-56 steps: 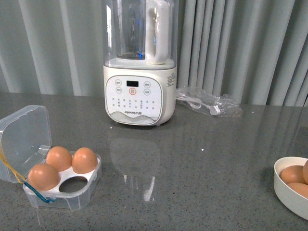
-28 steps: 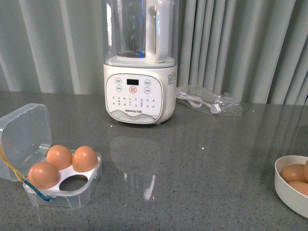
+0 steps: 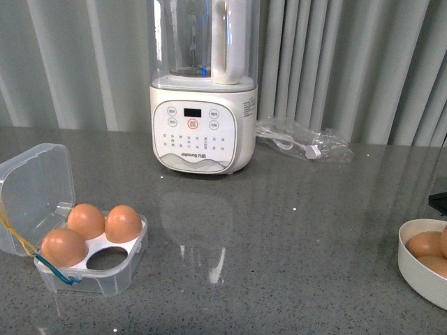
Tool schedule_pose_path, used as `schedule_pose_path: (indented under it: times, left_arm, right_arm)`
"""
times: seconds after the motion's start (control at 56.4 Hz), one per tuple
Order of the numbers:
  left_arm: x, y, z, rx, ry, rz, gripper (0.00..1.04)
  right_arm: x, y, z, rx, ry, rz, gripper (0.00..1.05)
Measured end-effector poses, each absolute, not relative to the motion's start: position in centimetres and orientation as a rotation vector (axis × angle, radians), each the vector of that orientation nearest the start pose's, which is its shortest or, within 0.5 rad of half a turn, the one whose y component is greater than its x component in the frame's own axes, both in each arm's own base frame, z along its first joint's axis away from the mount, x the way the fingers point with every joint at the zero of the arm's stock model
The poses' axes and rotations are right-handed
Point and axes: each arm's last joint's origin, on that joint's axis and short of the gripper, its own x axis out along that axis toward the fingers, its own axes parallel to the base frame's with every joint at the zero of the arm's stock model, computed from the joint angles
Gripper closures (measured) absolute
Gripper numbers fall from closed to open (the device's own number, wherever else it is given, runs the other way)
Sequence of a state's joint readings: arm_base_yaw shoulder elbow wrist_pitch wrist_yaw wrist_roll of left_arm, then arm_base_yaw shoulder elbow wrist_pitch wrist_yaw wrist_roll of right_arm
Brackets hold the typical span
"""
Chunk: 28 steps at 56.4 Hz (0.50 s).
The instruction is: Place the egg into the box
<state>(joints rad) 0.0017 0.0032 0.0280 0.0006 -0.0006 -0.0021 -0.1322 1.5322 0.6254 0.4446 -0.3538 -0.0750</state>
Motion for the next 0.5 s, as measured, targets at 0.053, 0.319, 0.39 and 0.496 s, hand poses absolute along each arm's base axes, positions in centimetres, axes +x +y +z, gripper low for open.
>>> schedule_pose_path:
  times: [0.053, 0.319, 0.39, 0.496]
  left_arm:
    - [9.6, 0.0, 17.3, -0.002, -0.025, 0.002, 0.07]
    - [9.6, 0.0, 17.3, -0.002, -0.025, 0.002, 0.07]
    - [9.6, 0.0, 17.3, -0.002, -0.025, 0.002, 0.07]
    - [9.6, 0.0, 17.3, -0.002, -0.025, 0.002, 0.07]
  right_arm:
    - [29.1, -2.8, 16.6, 0.04, 0.447, 0.237, 0.07]
    - [28.7, -2.7, 15.7, 0.042, 0.465, 0.246, 0.07]
    - [28.6, -2.7, 15.5, 0.041, 0.469, 0.247, 0.07]
    - [28.3, -2.6, 15.2, 0.041, 0.478, 0.252, 0.07]
